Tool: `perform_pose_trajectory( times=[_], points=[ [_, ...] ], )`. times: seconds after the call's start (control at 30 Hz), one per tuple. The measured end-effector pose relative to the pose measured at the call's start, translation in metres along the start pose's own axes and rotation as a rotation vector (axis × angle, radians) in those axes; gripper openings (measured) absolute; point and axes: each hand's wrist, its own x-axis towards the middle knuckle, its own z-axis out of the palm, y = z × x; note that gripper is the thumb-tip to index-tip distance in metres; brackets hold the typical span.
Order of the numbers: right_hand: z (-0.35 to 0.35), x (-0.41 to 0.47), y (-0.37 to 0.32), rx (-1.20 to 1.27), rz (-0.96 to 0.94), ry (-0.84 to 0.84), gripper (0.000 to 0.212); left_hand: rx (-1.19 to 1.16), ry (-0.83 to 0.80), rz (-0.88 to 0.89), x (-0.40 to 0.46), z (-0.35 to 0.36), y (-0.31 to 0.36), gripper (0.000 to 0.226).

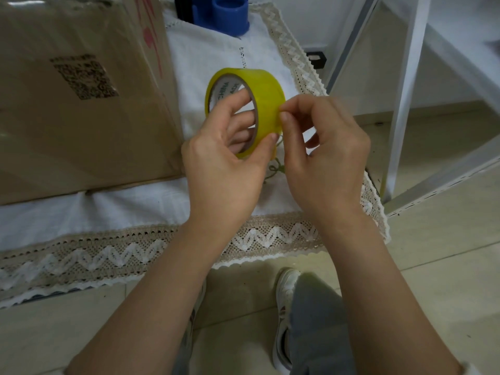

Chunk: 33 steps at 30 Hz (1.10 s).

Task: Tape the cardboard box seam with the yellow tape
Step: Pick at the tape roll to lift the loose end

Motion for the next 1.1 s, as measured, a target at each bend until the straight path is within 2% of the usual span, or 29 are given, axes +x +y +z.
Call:
perform_pose_trajectory(
  times=[0.23, 0.4, 0.47, 0.57, 0.7, 0.83, 1.0, 1.1],
  points=[
    [0.001, -0.001, 0.006, 0.041, -0.037, -0.074, 0.005, -0.137, -0.042, -0.099, 0.003, 0.001, -0.002, 0.057],
    [0.003, -0.001, 0.000, 0.086, -0.001, -0.064, 0.005, -0.202, -0.026, -0.124, 0.006, -0.001, -0.001, 0.055],
    [0.002, -0.001, -0.002, 0.119, 0.014, -0.078, 0.013, -0.197, -0.023, -0.111, 0.006, -0.002, 0.000, 0.051],
    [-0.001, 0.000, -0.003, 0.173, 0.048, -0.109, 0.039, -0.172, -0.032, -0.083, 0.005, -0.003, 0.000, 0.046],
    [0.003, -0.001, 0.000, 0.197, 0.020, -0.061, 0.021, -0.112, -0.026, -0.038, 0.005, -0.004, 0.000, 0.048],
    [0.001, 0.000, -0.002, 0.288, 0.109, -0.058, 0.012, -0.105, -0.026, -0.016, 0.005, -0.004, 0.000, 0.052],
    [0.001, 0.000, -0.005, 0.299, 0.130, -0.063, 0.019, -0.089, -0.012, 0.017, 0.006, -0.003, 0.000, 0.049],
    [0.001, 0.001, -0.004, 0.311, 0.136, -0.059, 0.016, -0.055, -0.007, 0.043, 0.005, -0.003, 0.002, 0.052]
  ],
)
